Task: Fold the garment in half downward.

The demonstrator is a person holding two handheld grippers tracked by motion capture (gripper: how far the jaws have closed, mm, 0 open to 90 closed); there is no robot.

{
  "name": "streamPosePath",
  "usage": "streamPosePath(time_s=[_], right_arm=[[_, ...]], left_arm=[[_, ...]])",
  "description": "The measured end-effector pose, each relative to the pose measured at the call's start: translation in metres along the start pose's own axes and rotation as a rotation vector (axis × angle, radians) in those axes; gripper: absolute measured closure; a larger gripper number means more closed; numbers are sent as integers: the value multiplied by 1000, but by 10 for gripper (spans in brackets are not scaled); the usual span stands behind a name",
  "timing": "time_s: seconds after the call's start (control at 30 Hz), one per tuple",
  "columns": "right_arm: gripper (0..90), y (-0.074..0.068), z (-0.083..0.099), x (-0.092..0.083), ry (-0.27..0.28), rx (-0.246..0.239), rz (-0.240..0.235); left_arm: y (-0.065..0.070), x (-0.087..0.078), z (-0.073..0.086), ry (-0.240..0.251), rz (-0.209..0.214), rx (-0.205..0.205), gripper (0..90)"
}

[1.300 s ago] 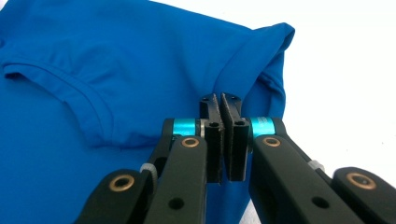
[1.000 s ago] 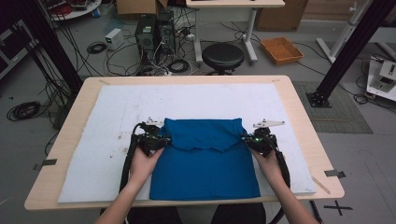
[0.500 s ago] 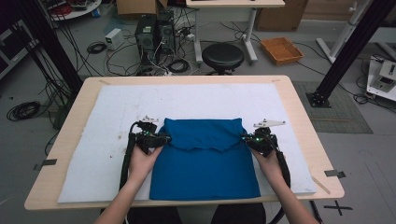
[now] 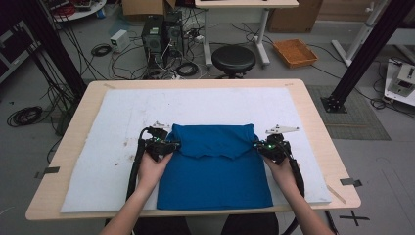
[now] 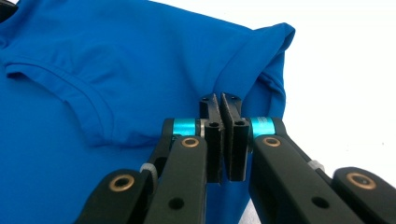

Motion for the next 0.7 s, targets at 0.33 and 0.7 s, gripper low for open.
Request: streamPosePath(time_s=[0.33,0.7], right_arm=[[885,3,0,-3,10,10,-7],[885,4,2,-16,16,15,-22]], left_arm=[[-4,-16,-3,47,19,-27,887],[4,-41,1,52,47,-1,887]])
Point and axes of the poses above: each handheld gripper's, and its own axes: x roughly forward along the jaws, z roughly out of its underside, y roughly to its right, the point moved 4 cm from there along x, roughly forward along the jaws, and after that the axes turned 7 degrees about z, right-handed, at the moved point
